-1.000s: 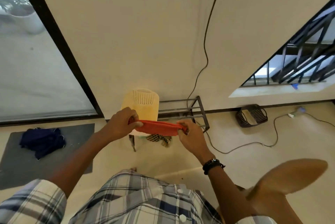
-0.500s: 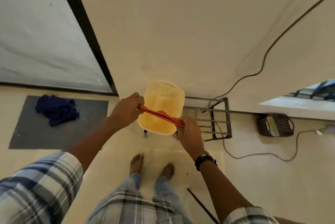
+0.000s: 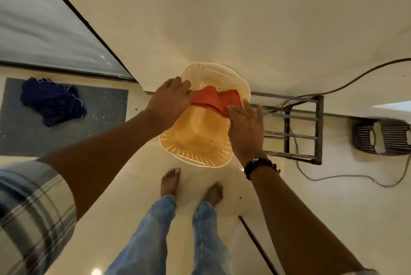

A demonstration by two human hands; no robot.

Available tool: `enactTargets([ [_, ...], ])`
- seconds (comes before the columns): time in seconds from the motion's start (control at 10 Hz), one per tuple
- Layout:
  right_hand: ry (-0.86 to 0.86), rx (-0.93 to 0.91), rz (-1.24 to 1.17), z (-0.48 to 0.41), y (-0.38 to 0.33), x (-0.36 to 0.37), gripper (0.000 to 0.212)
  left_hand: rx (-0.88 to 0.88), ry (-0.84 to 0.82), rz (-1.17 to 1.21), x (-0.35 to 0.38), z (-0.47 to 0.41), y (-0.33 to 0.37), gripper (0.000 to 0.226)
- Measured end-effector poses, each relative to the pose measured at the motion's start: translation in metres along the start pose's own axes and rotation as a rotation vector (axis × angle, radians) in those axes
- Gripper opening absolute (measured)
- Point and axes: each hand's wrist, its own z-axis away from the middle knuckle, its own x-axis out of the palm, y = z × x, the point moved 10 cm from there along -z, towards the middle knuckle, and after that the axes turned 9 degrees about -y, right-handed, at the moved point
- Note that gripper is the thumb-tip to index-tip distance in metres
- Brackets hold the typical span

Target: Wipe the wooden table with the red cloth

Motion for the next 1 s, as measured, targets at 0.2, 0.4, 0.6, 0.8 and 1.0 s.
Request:
enactTargets([
  [0.2,-0.55,-0.131,0.528,0.005,-0.012,0.106,0.031,0.141,-0.448,-0.128,0.105,-0.013,0.06,0.035],
  [0.4,-0.653,-0.095,0.606,0.024,-0.007,0.149,0.029,0.149,-0.651,-0.122,0.153,0.002,0.082,0.035],
  [0.6,-0.681,-0.063,0.57,0.033,-0.017,0.134,0.03,0.138,-0.602,0.037,0.132,0.007,0.073,0.03],
  [0.8,-0.493,-0.026,0.41,0.061,-0.021,0.059,0.066,0.206,-0.567,0.27,0.141,0.072,0.13,0.048],
  [1.0,-0.42,0.099,0.316,0.124,-0.002,-0.018,0.059,0.044,-0.37,0.618,-0.014,0.083,0.093,0.039],
])
